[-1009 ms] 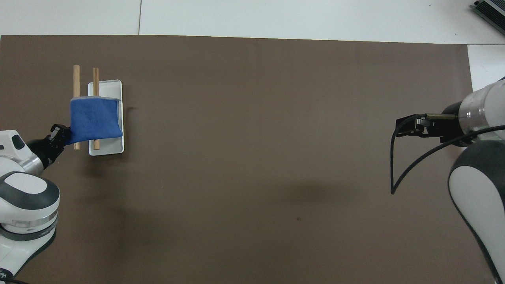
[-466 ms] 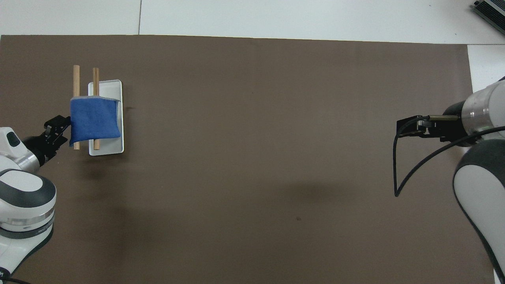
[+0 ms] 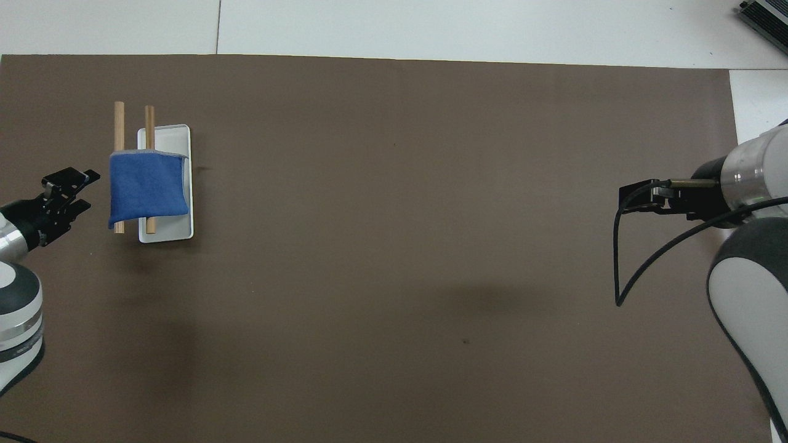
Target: Right arm passes towel to left arm to hang
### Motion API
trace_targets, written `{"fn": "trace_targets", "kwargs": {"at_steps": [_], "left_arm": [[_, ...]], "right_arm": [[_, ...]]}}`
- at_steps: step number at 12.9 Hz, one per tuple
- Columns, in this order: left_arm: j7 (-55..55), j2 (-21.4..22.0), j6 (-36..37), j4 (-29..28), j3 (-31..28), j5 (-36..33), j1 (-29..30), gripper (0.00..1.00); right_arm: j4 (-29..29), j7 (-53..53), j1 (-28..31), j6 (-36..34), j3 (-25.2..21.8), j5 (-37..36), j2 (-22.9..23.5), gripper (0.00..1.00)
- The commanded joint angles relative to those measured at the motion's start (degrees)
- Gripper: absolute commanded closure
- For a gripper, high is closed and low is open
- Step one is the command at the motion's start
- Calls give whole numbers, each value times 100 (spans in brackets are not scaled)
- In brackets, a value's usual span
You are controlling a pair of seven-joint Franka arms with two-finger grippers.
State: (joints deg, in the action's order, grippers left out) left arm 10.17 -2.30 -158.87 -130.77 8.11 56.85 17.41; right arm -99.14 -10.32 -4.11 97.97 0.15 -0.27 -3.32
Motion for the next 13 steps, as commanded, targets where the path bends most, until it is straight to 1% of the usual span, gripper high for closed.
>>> {"fn": "trace_targets", "kwargs": {"at_steps": [1,3,5,7,10,11,12,13], "left_arm": [[82,-86,908,419,16,-638,490,24],[73,-86,1357,613,16,-1017,684,24],[56,-156,2006,963,16,-1647,904,24],[-41,-349,2875,1612,16,-2613,1001,25],[-540,-744,4220,2903,24,-3766,975,24],[-681,-841,4668,3343,24,-4057,923,24],[-770,-885,5012,3660,33,-4260,896,24],[-910,-877,5250,3803,68,-4392,861,25]], "right_arm": [[-97,162,59,11,-15,142,-108,0],[-106,162,121,-59,-15,142,-116,0],[-106,153,130,-59,-15,142,-116,0],[-106,153,121,-59,-15,142,-116,0],[-106,153,121,-68,-15,142,-116,0],[-106,153,121,-59,-15,142,-116,0],[-106,153,121,-68,-15,142,-116,0],[-106,153,121,-59,-15,142,-116,0]]}}
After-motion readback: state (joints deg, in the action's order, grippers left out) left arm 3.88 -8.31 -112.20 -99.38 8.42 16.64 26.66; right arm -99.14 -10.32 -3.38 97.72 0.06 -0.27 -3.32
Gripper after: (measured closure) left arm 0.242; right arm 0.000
